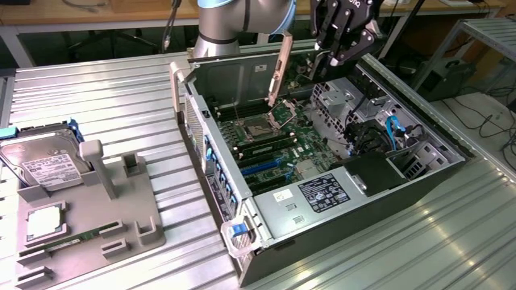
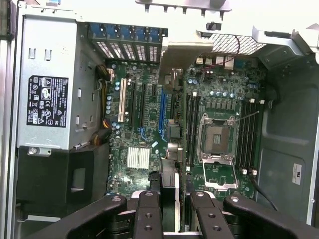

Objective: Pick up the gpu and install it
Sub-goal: 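Insert the gpu into the slot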

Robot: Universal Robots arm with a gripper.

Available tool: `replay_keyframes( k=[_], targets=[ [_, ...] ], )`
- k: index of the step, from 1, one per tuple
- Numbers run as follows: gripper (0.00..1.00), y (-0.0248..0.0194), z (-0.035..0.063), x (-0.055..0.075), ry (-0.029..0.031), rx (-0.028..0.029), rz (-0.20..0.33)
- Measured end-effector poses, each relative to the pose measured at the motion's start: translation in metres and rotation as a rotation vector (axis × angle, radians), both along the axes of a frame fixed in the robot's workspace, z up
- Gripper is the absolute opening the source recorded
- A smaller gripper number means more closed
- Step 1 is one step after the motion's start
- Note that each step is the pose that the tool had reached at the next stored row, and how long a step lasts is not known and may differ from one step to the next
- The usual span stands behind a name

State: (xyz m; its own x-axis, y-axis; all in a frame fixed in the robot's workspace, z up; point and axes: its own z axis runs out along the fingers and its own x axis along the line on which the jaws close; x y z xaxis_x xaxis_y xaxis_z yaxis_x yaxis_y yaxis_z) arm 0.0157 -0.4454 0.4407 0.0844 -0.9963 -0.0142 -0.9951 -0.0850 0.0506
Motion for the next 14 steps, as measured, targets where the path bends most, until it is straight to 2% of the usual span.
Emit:
replay_keyframes(
  k=[1, 2, 3, 5, 9, 10, 14],
  targets=[
    [0.27, 0.0018, -0.0004, 0.0, 0.0, -0.0001, 0.0],
    [0.27, 0.0066, -0.0027, 0.0, 0.0, 0.0, 0.0],
    [0.27, 0.0081, -0.0067, 0.0, -0.0002, 0.0, 0.0],
    [0.27, 0.0082, -0.0174, 0.0, -0.0009, 0.0, -0.001],
    [0.27, 0.0082, -0.0311, 0.0, -0.002, 0.0005, -0.001],
    [0.27, 0.0082, -0.0352, 0.0, -0.002, 0.0023, -0.001],
    [0.27, 0.0082, -0.0406, 0.0, -0.002, 0.0034, -0.001]
  ],
)
